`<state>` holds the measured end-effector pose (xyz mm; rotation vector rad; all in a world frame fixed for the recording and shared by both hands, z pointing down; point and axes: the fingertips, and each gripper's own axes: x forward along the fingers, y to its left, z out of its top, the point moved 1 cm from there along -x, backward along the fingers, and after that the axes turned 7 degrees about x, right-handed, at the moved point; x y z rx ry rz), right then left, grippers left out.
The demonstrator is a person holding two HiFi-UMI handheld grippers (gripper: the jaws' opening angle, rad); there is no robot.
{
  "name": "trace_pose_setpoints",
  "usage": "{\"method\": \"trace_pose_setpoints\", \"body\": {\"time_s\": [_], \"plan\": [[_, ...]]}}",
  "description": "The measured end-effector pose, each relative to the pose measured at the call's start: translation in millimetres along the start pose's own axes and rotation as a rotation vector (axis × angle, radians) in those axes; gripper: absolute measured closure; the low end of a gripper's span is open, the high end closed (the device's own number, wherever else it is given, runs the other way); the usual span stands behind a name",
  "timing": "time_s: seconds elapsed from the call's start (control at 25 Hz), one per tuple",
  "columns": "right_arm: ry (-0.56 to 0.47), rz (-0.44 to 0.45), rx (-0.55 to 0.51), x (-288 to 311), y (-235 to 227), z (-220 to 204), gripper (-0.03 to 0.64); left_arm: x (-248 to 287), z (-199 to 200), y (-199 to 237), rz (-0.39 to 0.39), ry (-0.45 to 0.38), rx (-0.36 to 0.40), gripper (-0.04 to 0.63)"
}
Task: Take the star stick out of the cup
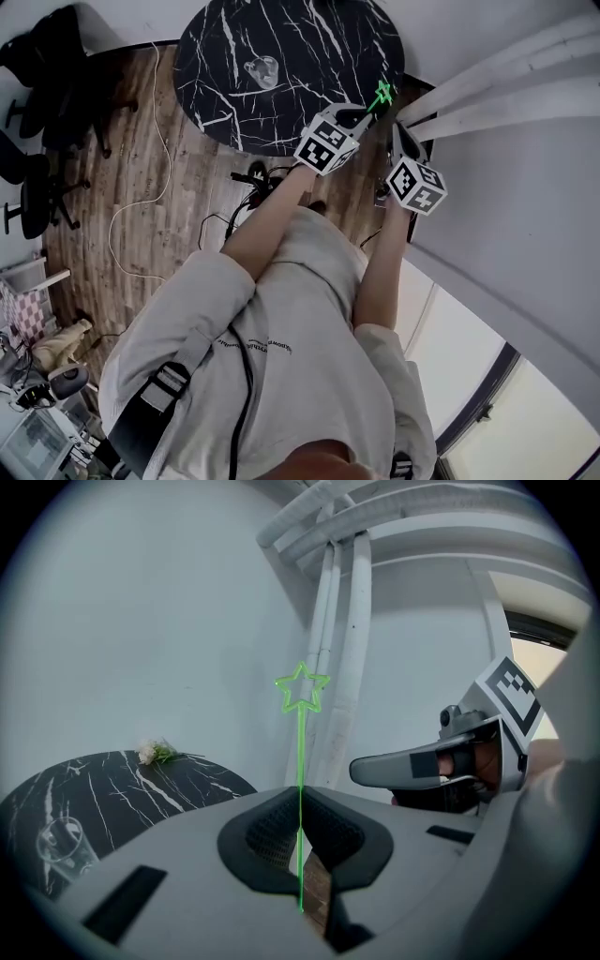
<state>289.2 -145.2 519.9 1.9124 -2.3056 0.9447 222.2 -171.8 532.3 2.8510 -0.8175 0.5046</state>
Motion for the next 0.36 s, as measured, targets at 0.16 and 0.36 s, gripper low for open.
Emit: {"method": "trace_pose_setpoints", "body": {"time_s": [0.16,0.36], "plan": [[0.000,-0.018,0.024,-9.4,-9.1,-1.7,0.579,3.9,3.5,-10.0,-0.017,-0.017,-0.004,0.569],[-0.009,-0.029,0.068,-20.5,-18.1,-0.8,0.578,6.9,5.7,-22.8,-0.041,-0.017,0.007,0.571]]}}
